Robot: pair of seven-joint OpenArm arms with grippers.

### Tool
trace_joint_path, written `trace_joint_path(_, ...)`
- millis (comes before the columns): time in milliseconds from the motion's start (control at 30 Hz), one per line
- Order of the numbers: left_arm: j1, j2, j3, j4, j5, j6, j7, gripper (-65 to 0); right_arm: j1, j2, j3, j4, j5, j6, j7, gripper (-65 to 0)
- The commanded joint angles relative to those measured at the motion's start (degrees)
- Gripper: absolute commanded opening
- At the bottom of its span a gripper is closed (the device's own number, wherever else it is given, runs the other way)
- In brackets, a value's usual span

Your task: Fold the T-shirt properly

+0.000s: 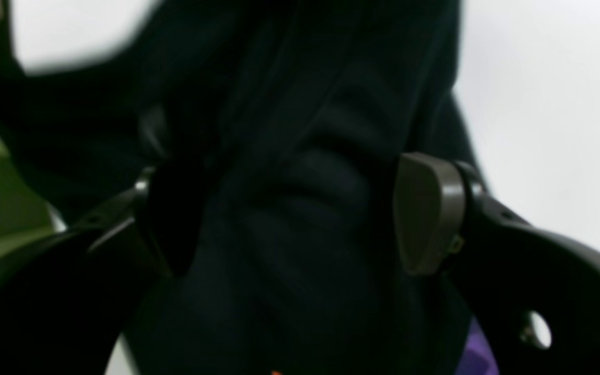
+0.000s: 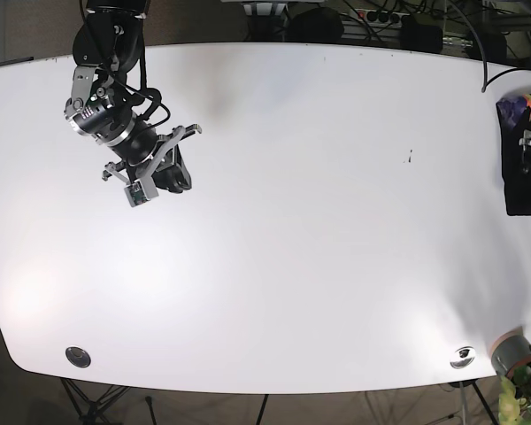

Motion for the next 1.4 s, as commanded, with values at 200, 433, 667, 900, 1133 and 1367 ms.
trace_joint_path(200,-0.8,-3.6,-0.9,13.5,-7.0,0.2,-1.6,-13.2,-2.0,0.4,0.2,2.0,0.6,0.08,4.7,-58.7)
trace_joint_path(433,1.2,1.4,-0.9,25.6,-4.5,3.7,-1.7,-13.3,-4.5,0.7,-0.1,1.1,-8.4,-0.01,13.5,-58.7)
trace_joint_path(667,8.6,13.8,-3.1,39.8,5.3,16.2,-6.6,-13.3,-8.0,-0.2,1.2,-0.4,-17.8,-0.01,25.8,-58.7)
trace_joint_path(900,14.3,29.4,-3.6,45.5,20.4,21.1,-19.6,-13.3,-12.5,-0.4,4.1,-3.1,-19.1,-0.01,34.9,-58.7)
trace_joint_path(1133,22.7,39.2,-2.0,51.9,26.5,21.3,-23.8,-13.3,-20.4,-0.4,5.5,-3.3,-18.9,-0.01,41.5,-58.7)
trace_joint_path(1367,33.5,40.3,2.9,57.2,26.2,21.4,-23.8,-13.3,-30.1,-0.5,6.2,-3.2,-11.8,-0.1,45.6,-58.7)
